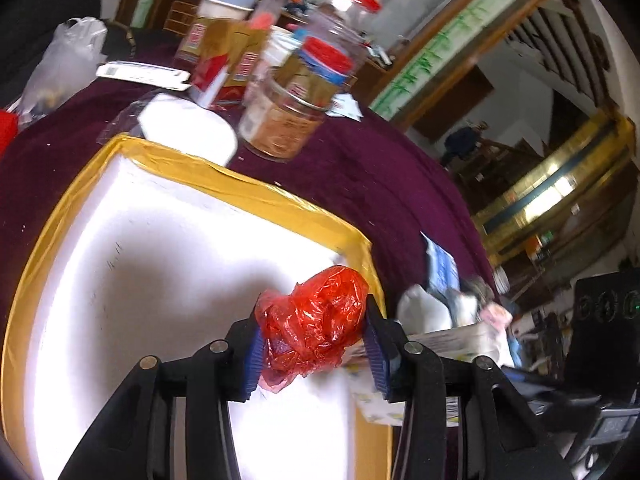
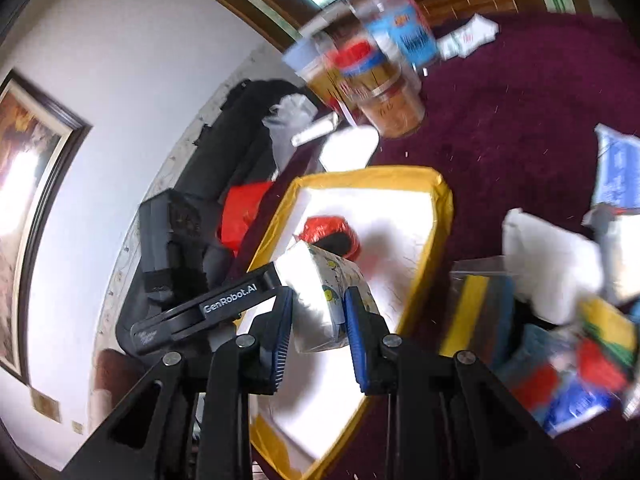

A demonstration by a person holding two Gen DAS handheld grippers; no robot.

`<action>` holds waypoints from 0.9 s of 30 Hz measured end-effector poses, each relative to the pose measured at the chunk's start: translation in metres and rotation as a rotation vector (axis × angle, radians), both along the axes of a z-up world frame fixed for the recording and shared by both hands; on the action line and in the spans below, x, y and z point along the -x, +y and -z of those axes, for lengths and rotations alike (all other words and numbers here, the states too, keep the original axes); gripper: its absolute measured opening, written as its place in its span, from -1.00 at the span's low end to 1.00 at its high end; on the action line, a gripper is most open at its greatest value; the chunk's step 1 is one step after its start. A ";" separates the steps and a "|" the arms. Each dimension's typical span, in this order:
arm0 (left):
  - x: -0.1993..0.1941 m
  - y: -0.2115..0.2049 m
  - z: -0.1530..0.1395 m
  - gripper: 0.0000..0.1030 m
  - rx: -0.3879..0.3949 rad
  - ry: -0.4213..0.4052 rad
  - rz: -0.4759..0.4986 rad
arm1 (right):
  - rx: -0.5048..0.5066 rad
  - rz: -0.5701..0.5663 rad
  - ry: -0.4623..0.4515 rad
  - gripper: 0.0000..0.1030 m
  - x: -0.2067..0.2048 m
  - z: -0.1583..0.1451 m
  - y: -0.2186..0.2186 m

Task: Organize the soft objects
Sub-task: 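Release the red bag in the tray with the left gripper while the right gripper drops the tissue pack there, then grasp the blue cloth with red bag using the left gripper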

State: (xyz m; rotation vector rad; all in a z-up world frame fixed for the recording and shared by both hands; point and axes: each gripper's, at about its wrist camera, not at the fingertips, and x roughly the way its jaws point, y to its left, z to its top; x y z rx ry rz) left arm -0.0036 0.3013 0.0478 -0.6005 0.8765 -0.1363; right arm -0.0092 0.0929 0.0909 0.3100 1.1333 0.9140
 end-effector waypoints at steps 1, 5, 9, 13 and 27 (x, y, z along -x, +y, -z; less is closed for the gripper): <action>-0.003 0.004 0.001 0.01 0.004 0.006 -0.010 | 0.002 0.003 0.022 -0.51 -0.005 0.006 0.004; -0.002 0.016 0.002 0.27 0.027 -0.001 -0.049 | 0.024 0.020 0.117 -0.51 -0.031 0.026 0.016; 0.003 0.023 -0.002 0.29 0.044 -0.021 -0.060 | 0.073 0.053 0.146 -0.48 -0.053 0.041 0.022; 0.011 0.027 -0.005 0.29 0.058 -0.040 -0.069 | 0.112 0.078 0.104 -0.13 -0.067 0.040 0.029; 0.048 -0.007 -0.036 0.44 -0.014 -0.131 -0.034 | 0.276 0.209 -0.284 0.02 -0.037 -0.019 -0.018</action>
